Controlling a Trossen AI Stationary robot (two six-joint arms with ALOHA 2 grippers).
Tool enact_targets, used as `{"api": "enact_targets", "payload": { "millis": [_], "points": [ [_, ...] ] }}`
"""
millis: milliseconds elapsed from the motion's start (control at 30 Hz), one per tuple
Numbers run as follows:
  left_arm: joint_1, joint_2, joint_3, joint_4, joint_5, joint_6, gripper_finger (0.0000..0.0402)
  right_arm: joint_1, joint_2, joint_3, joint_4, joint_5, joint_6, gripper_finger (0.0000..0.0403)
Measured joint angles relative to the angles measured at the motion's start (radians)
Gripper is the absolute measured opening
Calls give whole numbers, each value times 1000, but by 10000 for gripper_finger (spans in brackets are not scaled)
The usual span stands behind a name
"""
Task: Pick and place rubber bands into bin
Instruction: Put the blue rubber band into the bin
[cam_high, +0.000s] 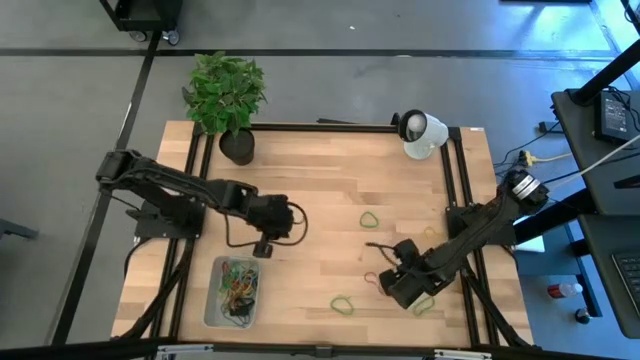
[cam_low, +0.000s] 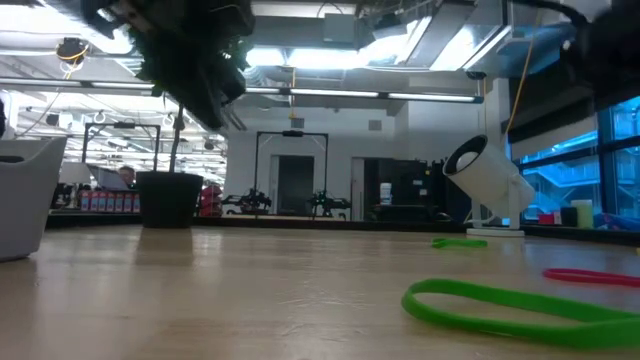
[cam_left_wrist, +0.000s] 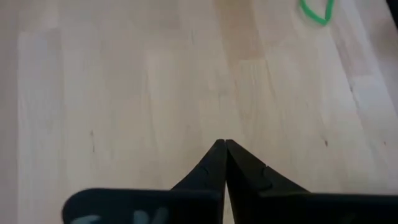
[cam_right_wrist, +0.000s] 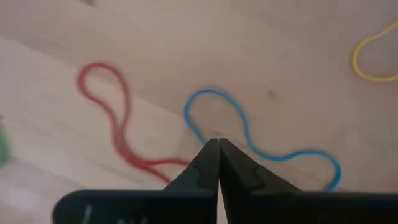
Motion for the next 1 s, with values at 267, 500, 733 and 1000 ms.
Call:
{"api": "enact_targets", "payload": {
  "millis": [267,500,733,1000],
  "points": [
    [36,-176,-85,13,6,21,2,-12,116,0,-14,-19,-78,45],
    [35,-269,-88,19,6,15,2,-25,205,1,-16,-44,-147,86],
    [34,-290,-89,39,-11,-62,7,-29,247,6,17,-82,-165,27],
    [-4,-288,-89,199,-1,-119,79,-25,176,127,-61,23,-165,4]
  ]
}}
